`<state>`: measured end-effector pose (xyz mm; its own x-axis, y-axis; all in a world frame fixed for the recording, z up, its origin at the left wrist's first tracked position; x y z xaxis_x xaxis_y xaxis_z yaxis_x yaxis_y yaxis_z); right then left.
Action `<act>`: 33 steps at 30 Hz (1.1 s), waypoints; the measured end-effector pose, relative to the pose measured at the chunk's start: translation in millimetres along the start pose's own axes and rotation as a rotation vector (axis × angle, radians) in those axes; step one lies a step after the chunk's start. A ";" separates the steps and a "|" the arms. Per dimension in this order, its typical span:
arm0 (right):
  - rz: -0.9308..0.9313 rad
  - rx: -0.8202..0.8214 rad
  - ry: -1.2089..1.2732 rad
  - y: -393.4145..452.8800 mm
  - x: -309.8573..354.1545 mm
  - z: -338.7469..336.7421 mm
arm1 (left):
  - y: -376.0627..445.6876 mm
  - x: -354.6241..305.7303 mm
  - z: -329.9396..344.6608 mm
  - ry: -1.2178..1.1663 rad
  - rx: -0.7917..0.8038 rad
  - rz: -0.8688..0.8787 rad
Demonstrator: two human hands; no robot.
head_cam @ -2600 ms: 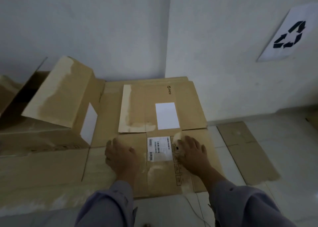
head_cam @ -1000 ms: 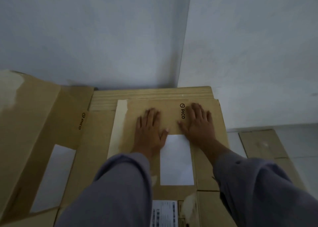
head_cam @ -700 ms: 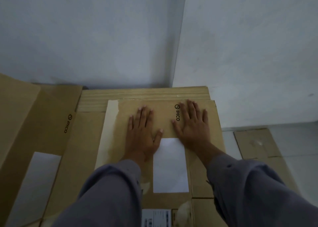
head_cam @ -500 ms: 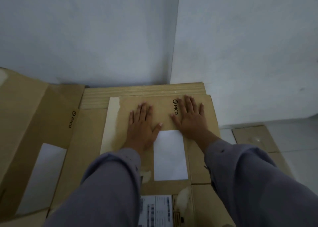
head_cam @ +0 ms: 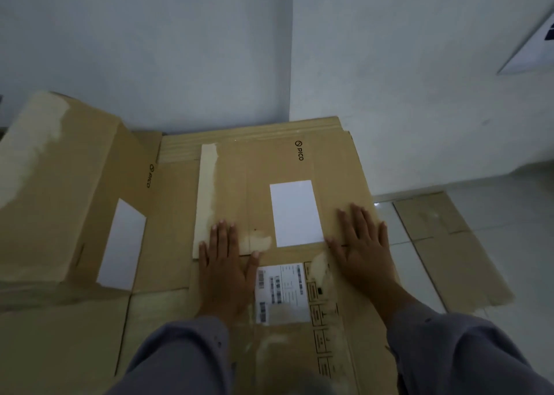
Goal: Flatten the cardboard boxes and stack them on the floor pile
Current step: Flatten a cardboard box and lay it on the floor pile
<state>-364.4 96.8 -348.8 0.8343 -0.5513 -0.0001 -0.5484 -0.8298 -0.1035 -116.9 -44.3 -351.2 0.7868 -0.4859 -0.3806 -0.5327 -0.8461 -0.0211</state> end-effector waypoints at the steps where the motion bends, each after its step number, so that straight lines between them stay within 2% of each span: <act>1: 0.026 -0.014 0.003 -6.6 -2.5 1.1 | -2.3 1.0 -0.1 -0.010 -0.011 -0.008; 10: 0.090 -0.067 0.050 -6.3 -7.5 -0.3 | 0.7 7.4 2.8 0.058 -0.024 -0.089; 14: 0.302 -0.167 0.123 -19.9 -23.7 -16.4 | -10.0 22.0 -8.9 0.001 -0.042 -0.355; 17: 0.577 -0.070 0.202 -33.3 -40.0 -15.5 | -18.4 19.8 -16.4 -0.099 0.005 -0.595; 19: 0.642 -0.025 0.211 -38.9 -46.2 -19.0 | -19.6 16.9 -26.8 -0.148 0.015 -0.662; 24: 0.626 -0.038 0.464 -45.7 -63.7 -36.4 | -17.9 41.5 -41.9 -0.380 -0.046 -0.713; 26: 0.612 -0.029 0.474 -54.2 -67.2 -40.7 | -23.9 43.4 -44.6 -0.418 -0.074 -0.711; 33: 0.679 -0.164 0.522 -101.6 -90.5 -58.1 | -30.0 -3.9 -72.2 -0.437 -0.198 -0.484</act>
<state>-387.4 226.0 -280.4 0.2128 -0.8672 0.4502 -0.9525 -0.2868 -0.1022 -81.5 -32.8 -282.3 0.7016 0.0559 -0.7104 -0.0523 -0.9902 -0.1295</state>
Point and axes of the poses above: each hand's wrist, its own y-axis towards the middle knuckle, its own z-axis out of the palm, x = y × z, the point moved 9 cm from there along y, towards the middle knuckle, and after that the axes turned 11 degrees about -y, right-handed, at the moved point
